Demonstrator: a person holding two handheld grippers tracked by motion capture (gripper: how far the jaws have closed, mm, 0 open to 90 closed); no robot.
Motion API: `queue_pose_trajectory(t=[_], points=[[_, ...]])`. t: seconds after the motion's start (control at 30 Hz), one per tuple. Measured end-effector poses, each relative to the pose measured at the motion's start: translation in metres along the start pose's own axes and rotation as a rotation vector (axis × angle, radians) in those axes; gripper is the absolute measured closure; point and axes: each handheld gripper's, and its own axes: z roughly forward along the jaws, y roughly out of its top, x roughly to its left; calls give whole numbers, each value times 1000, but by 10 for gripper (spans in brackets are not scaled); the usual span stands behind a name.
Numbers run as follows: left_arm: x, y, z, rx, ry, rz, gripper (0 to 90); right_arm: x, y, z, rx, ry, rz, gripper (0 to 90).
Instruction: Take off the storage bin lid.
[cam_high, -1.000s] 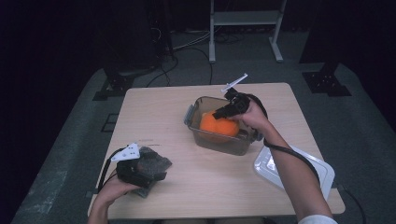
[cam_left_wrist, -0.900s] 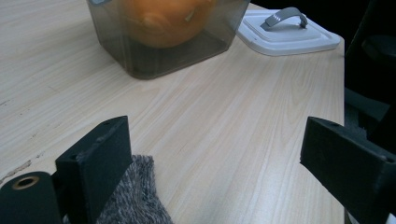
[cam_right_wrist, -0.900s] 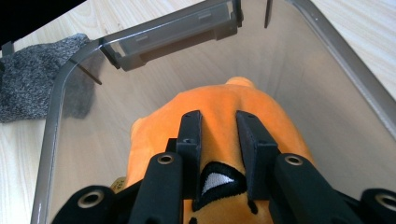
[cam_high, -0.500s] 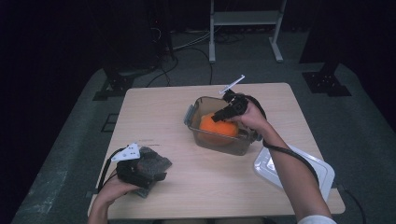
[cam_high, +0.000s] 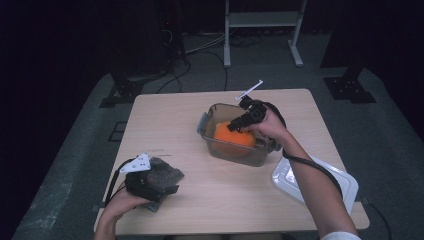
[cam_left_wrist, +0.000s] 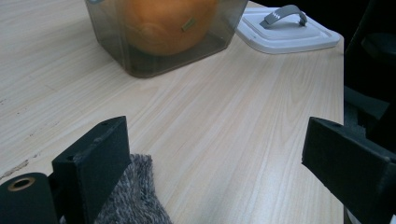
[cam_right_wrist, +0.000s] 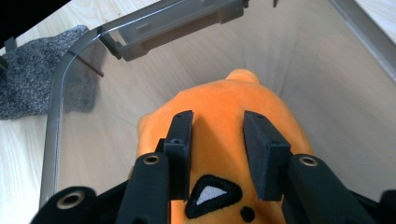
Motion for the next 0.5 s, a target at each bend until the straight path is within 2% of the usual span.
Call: queue_pose_trajectory(t=[0.13, 0.23, 0.5], points=[[0, 0, 0, 3, -1, 0, 69, -1, 0, -4, -4, 3, 12, 618], [0, 0, 1, 6, -3, 2, 70, -1, -1, -11, -28, 18, 21, 618], [0, 0, 1, 5, -3, 3, 69, 3, -1, -21, -49, 24, 10, 599]])
